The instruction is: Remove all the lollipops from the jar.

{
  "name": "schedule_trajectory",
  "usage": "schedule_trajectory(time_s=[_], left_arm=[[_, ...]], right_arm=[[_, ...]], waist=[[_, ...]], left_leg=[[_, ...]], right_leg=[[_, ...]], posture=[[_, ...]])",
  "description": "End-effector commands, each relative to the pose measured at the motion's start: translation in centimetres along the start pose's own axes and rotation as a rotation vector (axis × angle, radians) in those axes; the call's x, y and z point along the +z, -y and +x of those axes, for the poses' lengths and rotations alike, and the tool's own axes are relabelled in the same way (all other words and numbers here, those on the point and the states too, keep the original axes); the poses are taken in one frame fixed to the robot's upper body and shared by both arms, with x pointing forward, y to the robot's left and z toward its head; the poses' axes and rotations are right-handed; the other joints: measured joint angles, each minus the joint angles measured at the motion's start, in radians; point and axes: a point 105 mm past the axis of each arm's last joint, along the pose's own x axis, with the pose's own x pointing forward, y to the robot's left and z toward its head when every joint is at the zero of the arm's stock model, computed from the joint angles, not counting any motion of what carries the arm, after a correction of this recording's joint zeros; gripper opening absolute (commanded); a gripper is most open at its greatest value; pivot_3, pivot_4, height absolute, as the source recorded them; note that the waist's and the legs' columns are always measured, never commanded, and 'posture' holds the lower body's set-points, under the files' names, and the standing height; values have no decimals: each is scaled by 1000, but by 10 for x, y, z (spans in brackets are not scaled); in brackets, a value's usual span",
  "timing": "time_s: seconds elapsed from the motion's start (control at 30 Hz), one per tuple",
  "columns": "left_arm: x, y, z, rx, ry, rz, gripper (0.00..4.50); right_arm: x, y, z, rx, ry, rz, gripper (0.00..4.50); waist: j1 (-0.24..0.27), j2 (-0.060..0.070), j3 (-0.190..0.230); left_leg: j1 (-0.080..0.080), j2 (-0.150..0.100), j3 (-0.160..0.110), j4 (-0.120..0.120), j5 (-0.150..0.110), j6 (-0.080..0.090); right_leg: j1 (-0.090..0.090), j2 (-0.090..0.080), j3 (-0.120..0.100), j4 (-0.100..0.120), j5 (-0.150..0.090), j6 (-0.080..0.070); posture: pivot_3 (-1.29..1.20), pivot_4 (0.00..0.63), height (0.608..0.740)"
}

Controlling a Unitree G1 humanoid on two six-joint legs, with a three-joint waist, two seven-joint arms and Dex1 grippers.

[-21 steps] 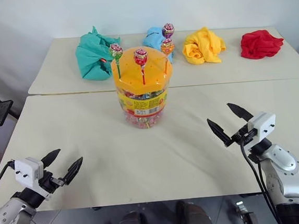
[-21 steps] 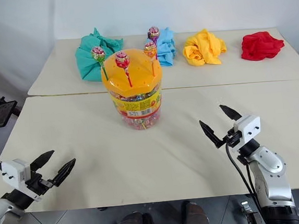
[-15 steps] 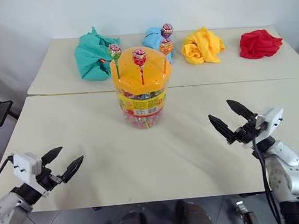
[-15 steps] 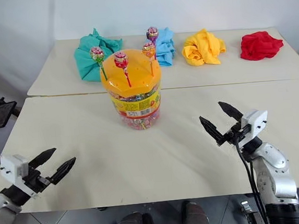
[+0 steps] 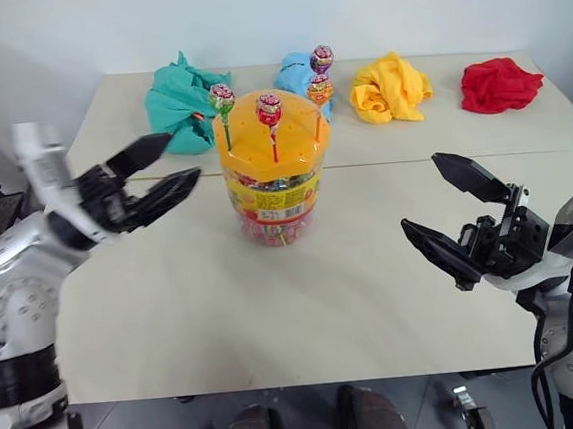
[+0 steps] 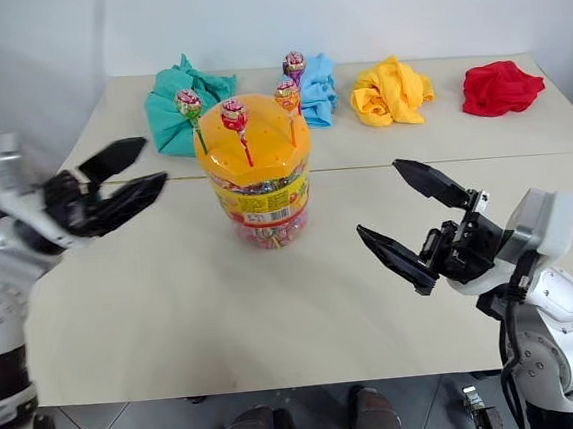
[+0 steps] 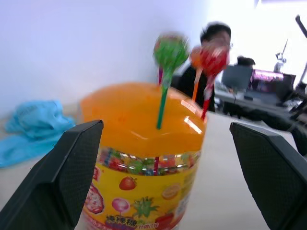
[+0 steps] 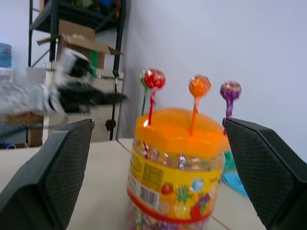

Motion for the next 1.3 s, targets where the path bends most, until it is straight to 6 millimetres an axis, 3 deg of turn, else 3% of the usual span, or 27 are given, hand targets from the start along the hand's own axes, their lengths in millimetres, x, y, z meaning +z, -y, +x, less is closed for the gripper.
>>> schedule_trajectory(time_s=[0.03,0.1,0.2,0.5,0.6,0.63,0.73,0.9,0.97,1.03,1.07,1.1,1.17,1.3], left_arm=[[9,-4,20,-11,45,-1,4476],[7,-8,25,4,33,-9,4476],[10,-7,37,-12,75,-18,3936],[18,1,35,-82,143,-71,1111],[33,5,32,-112,258,-133,232],[38,5,30,-115,299,-161,31],[49,-4,20,-50,397,-210,31],[50,-34,-16,206,440,-246,31],[22,-47,-50,387,230,-223,31],[5,-51,-71,487,95,-236,31],[-15,-48,-91,545,-62,-256,31],[-45,-41,-124,641,-291,-285,31],[-73,-22,-163,720,-532,-343,31],[-90,-6,-186,796,-616,-398,31]], right_arm=[[8,-5,8,8,29,-30,4500],[9,-5,10,3,31,-31,4500],[8,-6,13,-3,32,-35,4500],[5,-6,14,-24,21,-45,4500],[3,-6,15,-20,25,-43,4500],[3,-6,17,-14,33,-40,4500],[1,-10,23,27,45,-28,4500],[-5,-20,28,153,26,-8,4500],[-13,-27,30,258,-19,24,4500],[-17,-30,29,315,-46,51,4500],[-20,-30,26,344,-70,60,4500],[-25,-30,22,383,-111,61,4500],[-32,-28,16,426,-164,65,4500],[-40,-21,5,448,-234,69,4500]], waist=[[-1,0,0],[-4,0,0],[-6,0,0],[-5,0,0],[-4,0,0],[-5,0,0],[-7,0,0],[-12,0,0],[-22,0,0],[-28,0,0],[-29,-1,0],[-30,-1,0],[-42,-1,0],[-5,-3,-1]], left_leg=[[-1,0,0,0,0,0],[-1,1,0,0,0,0],[0,2,0,0,0,-1],[-1,3,0,1,0,-1],[-1,3,0,1,0,-1],[-1,3,0,2,0,-1],[-1,3,-1,2,0,-1],[-1,3,-1,2,0,-1],[0,3,-1,2,0,-1],[2,4,1,-1,-1,-2],[2,5,1,-1,-1,-2],[2,5,1,-1,-1,-3],[2,6,1,-1,-3,-4],[4,10,1,-1,-4,-3]], right_leg=[[0,1,0,-1,0,0],[0,2,1,-1,0,0],[0,4,1,-1,0,0],[0,4,2,-1,0,0],[0,4,3,-1,0,0],[0,4,3,-1,0,0],[0,4,3,-1,0,0],[0,4,3,0,0,0],[0,4,3,0,0,0],[0,5,5,0,0,0],[0,6,5,0,0,0],[0,6,5,0,0,0],[-1,7,6,-1,0,-1],[0,5,7,-1,-1,-1]], posture=[[0,150,740],[0,150,740],[0,150,740],[0,150,740],[0,150,740],[0,150,740],[0,150,740],[0,150,740],[0,150,740],[0,150,740],[0,150,740],[0,150,740],[0,150,740],[0,150,740]])
